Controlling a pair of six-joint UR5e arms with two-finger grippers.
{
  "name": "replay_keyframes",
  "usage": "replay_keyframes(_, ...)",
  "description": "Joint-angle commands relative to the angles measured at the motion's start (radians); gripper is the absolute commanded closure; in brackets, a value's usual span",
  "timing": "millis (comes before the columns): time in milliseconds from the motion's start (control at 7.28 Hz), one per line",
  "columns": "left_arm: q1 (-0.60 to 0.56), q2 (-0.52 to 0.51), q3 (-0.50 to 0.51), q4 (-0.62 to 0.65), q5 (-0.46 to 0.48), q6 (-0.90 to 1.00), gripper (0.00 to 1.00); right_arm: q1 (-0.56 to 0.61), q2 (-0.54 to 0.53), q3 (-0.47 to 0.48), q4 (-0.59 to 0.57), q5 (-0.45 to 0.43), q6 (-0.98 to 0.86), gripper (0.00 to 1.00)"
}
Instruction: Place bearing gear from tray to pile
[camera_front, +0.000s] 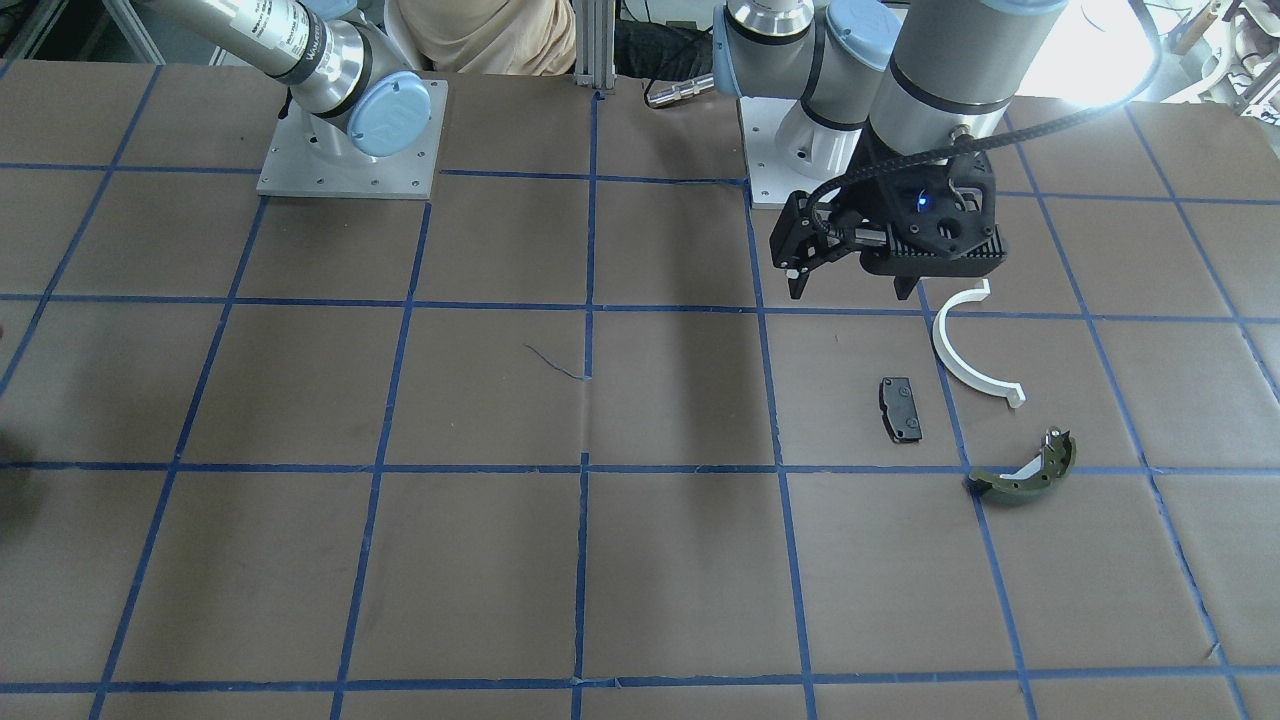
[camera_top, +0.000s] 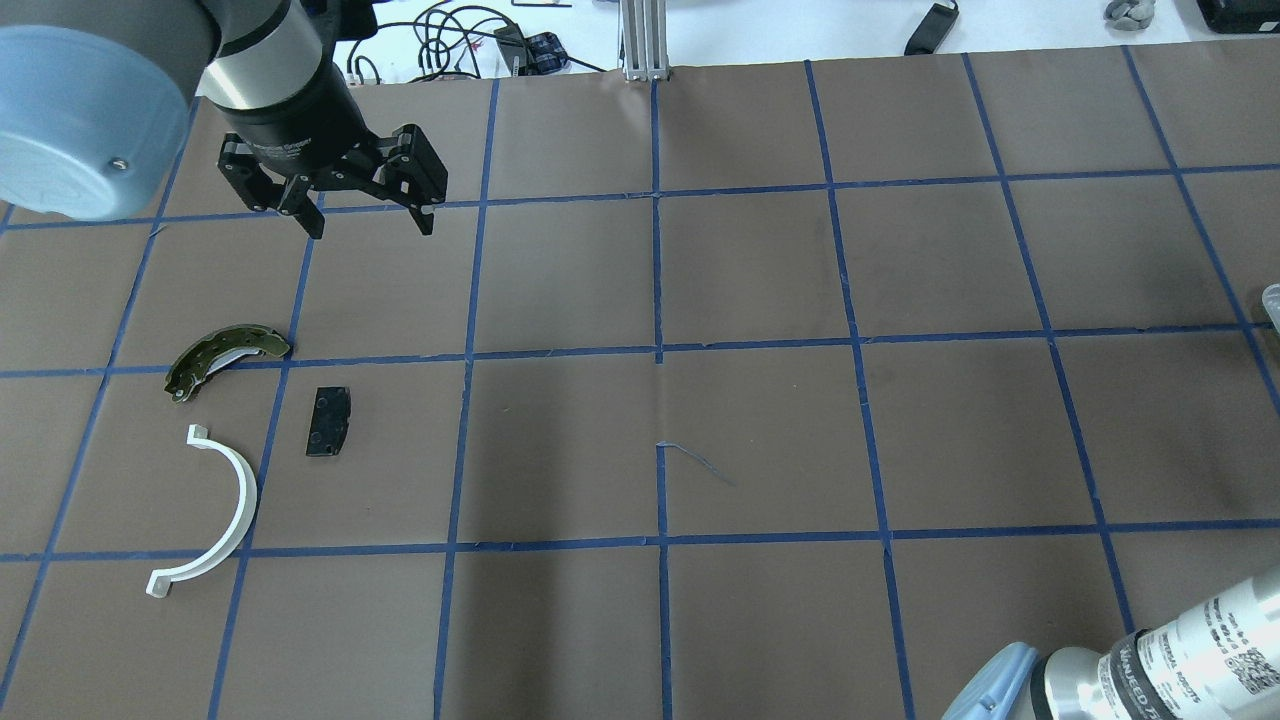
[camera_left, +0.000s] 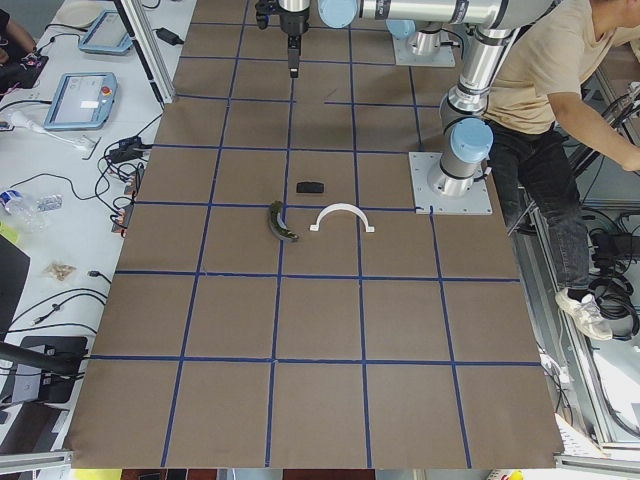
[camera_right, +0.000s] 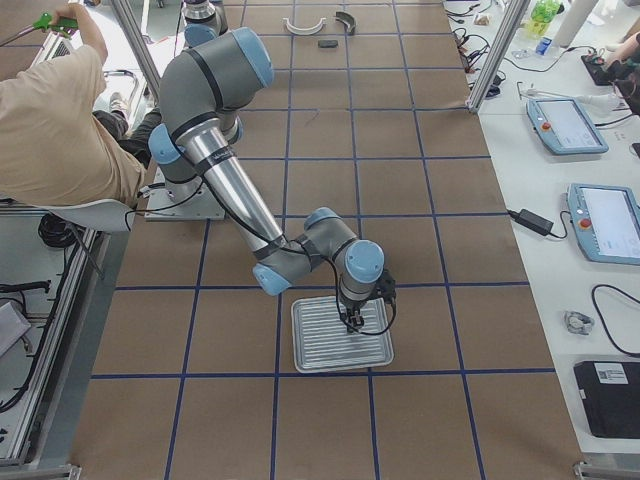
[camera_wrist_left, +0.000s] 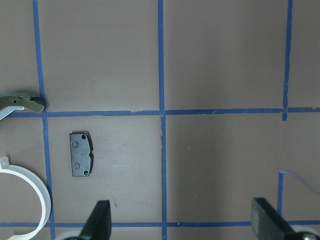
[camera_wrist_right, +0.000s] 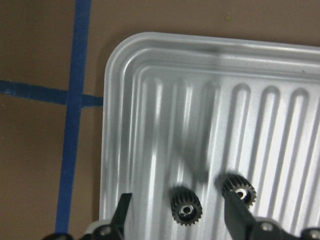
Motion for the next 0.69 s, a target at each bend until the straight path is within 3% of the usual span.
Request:
replay_keyframes(0,0.001,-0.001,0.001,0.002,0.0,0.0,0.0,-0.002,0.006,0.017,-0.014,-0.001,-0.004,0.4)
replay_keyframes(550,0.0,-0.003,0.001,0.003,0.0,0.0,0.0,-0.006,0.001,0.02,-0.017,-0.001,-0.005,0.41)
